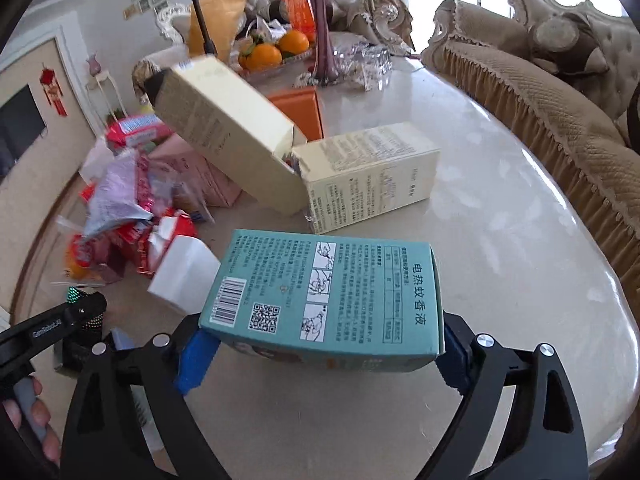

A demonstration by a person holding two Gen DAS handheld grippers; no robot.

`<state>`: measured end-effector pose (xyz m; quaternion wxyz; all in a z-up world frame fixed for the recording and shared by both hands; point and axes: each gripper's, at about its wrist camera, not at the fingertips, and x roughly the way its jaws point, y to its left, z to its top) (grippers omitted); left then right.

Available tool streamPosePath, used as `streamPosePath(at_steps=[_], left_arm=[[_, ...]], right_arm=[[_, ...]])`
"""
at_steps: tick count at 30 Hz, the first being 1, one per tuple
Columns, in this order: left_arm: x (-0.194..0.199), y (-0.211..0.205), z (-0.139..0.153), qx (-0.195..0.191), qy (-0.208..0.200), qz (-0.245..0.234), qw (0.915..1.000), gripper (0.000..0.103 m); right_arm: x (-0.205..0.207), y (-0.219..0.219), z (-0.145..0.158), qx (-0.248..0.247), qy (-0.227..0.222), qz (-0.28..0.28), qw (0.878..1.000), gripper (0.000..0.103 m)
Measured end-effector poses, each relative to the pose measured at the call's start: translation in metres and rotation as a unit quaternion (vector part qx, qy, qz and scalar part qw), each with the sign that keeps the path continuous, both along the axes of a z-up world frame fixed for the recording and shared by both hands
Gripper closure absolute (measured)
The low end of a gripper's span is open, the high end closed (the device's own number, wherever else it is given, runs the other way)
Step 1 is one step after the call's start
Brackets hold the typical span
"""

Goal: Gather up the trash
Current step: 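Carry both boxes to the green wastebasket and open both tools to drop them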

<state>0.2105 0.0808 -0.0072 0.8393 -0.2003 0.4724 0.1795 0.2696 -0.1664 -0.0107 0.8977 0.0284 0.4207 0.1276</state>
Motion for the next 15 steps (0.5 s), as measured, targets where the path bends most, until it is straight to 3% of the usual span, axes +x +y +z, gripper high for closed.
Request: streamPosePath(at_steps=[4, 9, 11, 15], left_arm=[[-0.048, 0.004, 0.021, -0.016, -0.038, -0.06, 0.9974, 0.062], [-0.138, -0.01, 0.037, -0.015, -0.066, -0.165, 0.9839, 0.062], [-0.181, -0.019, 0.028, -0.014, -0.049, -0.204, 0.9777, 0.062], [-0.248, -0.032, -0.018, -0.058, 0.017, -0.248, 0.9669, 0.062]], right_arm=[[-0.033, -0.02, 0.027, 0.044, -0.021, 0.028, 0.998, 0.017], [-0.123, -0.041, 0.05, 0.086, -0.036, 0.105, 0.99, 0.017], [-0.168, -0.042, 0.042, 0.085, -0.018, 0.131, 0.987, 0.017], [-0.23, -0.032, -0.005, 0.095, 0.079, 0.172, 0.977, 0.017]])
